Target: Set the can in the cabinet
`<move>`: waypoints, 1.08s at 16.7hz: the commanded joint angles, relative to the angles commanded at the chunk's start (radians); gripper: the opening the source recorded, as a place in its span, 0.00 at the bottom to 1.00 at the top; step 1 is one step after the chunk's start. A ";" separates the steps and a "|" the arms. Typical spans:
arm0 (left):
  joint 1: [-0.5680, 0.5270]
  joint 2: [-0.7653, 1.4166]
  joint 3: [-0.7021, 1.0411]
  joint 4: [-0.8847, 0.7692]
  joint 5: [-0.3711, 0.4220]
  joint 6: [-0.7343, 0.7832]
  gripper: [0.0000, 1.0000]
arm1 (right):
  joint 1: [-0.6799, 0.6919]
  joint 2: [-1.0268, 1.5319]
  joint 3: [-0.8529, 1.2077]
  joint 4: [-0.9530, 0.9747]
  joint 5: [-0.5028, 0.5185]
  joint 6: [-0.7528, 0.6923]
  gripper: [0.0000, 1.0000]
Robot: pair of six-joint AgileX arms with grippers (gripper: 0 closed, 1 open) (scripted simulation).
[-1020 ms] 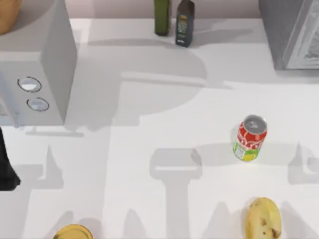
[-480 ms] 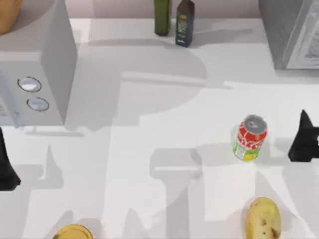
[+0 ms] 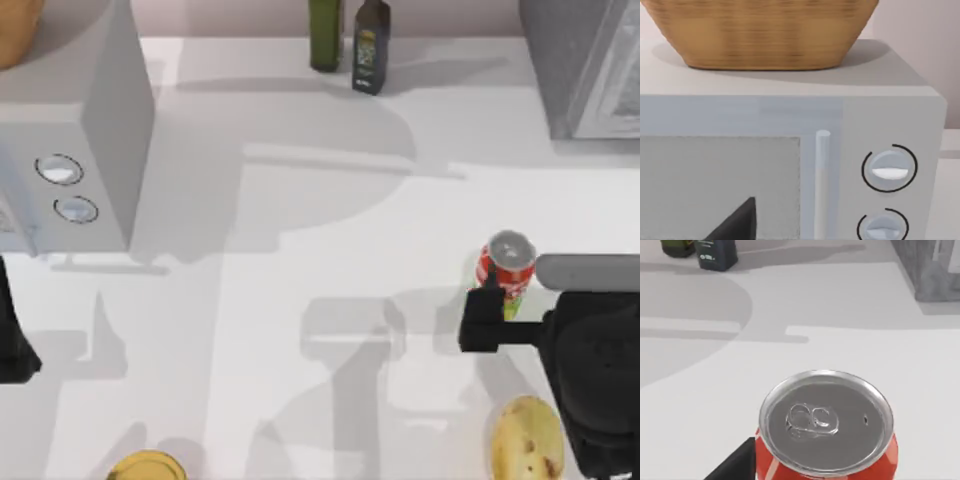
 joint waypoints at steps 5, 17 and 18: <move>0.000 0.000 0.000 0.000 0.000 0.000 1.00 | 0.098 0.233 0.033 0.141 0.099 0.041 1.00; 0.000 0.000 0.000 0.000 0.000 0.000 1.00 | -0.013 0.297 0.129 0.165 0.003 -0.033 1.00; 0.000 0.000 0.000 0.000 0.000 0.000 1.00 | -0.036 0.321 0.150 0.174 -0.017 -0.044 1.00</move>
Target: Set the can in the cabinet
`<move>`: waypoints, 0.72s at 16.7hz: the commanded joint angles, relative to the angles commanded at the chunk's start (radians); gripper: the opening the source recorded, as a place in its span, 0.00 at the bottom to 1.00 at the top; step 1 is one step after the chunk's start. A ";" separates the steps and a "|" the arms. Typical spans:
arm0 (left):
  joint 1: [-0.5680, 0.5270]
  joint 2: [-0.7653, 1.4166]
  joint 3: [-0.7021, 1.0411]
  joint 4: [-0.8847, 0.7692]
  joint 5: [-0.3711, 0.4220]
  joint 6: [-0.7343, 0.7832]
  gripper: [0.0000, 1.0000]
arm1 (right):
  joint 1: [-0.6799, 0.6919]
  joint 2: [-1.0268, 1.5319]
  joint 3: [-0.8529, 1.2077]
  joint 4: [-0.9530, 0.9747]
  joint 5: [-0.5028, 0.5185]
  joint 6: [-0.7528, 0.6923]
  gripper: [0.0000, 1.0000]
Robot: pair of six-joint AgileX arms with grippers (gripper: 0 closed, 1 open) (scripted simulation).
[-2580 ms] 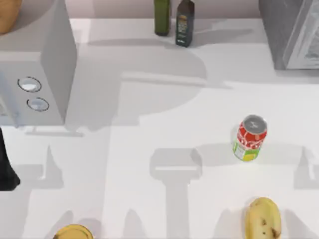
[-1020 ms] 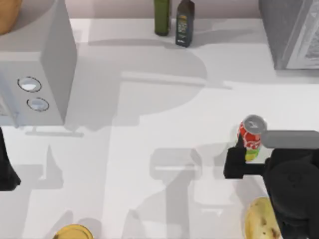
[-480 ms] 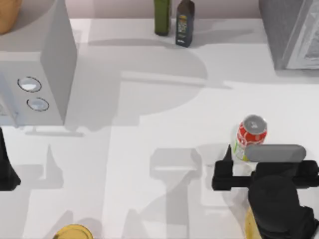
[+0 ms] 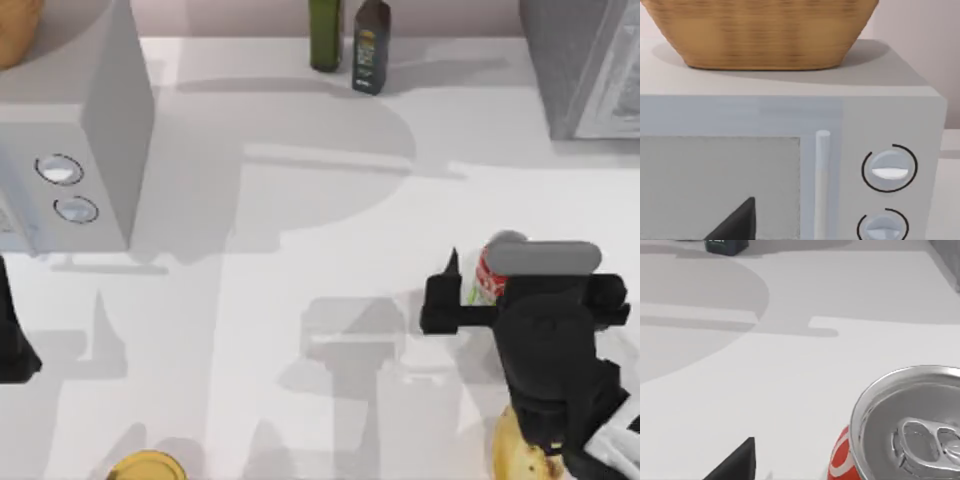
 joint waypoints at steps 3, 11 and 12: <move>0.000 0.000 0.000 0.000 0.000 0.000 1.00 | -0.036 0.078 0.046 0.036 -0.033 -0.012 1.00; 0.000 0.000 0.000 0.000 0.000 0.000 1.00 | -0.029 0.128 0.048 0.076 -0.026 -0.005 1.00; 0.000 0.000 0.000 0.000 0.000 0.000 1.00 | -0.029 0.128 0.048 0.076 -0.026 -0.005 0.92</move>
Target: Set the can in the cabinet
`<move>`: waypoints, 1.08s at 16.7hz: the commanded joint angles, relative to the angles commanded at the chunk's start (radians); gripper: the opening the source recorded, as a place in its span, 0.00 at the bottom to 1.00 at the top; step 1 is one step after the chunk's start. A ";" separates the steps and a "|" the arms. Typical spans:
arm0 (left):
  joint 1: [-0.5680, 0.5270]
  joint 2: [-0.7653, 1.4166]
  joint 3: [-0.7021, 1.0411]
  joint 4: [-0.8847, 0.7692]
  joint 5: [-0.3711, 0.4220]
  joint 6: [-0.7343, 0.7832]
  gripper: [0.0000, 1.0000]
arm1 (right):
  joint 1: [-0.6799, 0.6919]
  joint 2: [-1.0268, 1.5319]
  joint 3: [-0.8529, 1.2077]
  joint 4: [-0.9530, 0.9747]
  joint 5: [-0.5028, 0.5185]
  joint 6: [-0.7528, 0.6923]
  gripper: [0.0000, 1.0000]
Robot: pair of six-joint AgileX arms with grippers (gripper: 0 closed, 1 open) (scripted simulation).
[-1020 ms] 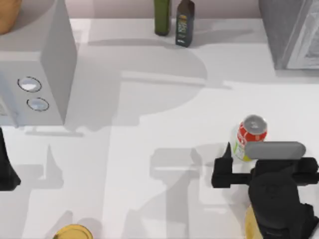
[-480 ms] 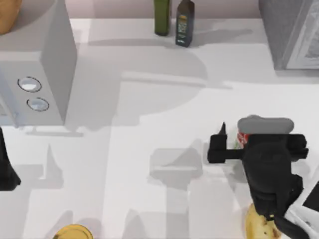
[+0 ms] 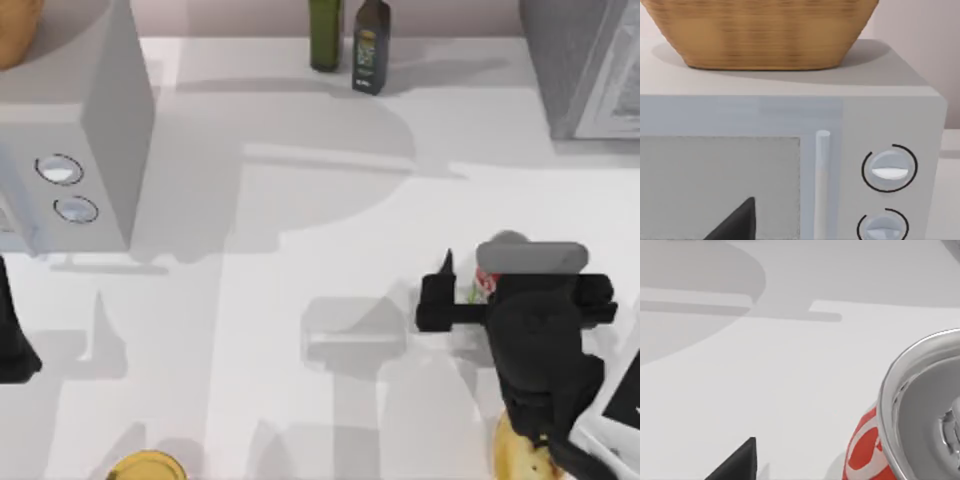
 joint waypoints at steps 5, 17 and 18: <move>0.000 0.000 0.000 0.000 0.000 0.000 1.00 | 0.000 0.000 0.000 0.000 0.000 0.000 0.55; 0.000 0.000 0.000 0.000 0.000 0.000 1.00 | 0.000 0.000 0.000 0.000 0.000 0.000 0.00; 0.000 0.000 0.000 0.000 0.000 0.000 1.00 | 0.000 0.000 0.000 0.000 0.000 0.000 0.00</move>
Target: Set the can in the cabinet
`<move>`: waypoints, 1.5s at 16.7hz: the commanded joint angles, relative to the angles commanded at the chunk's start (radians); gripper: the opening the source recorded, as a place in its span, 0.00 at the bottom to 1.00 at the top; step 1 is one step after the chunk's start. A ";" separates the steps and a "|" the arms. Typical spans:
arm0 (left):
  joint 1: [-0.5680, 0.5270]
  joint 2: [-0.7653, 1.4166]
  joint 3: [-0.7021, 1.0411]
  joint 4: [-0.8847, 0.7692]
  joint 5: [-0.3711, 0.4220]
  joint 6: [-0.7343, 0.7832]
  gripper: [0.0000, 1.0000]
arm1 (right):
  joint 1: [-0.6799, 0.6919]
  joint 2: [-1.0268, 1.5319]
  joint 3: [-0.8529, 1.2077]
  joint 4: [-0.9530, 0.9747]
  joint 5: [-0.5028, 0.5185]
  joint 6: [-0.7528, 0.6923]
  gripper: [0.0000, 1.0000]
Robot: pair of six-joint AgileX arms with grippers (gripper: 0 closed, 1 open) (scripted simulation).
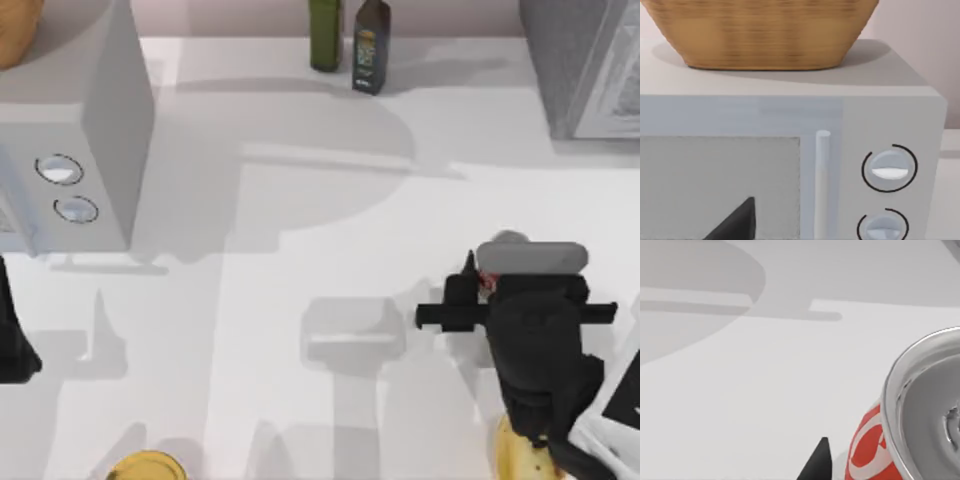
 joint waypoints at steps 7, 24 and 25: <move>0.000 0.000 0.000 0.000 0.000 0.000 1.00 | -0.002 -0.063 0.016 -0.066 -0.005 -0.001 0.00; 0.000 0.000 0.000 0.000 0.000 0.000 1.00 | 0.002 -0.670 0.174 -0.847 -0.012 -0.003 0.00; 0.000 0.000 0.000 0.000 0.000 0.000 1.00 | 0.000 -0.680 0.179 -0.858 -0.010 -0.002 0.00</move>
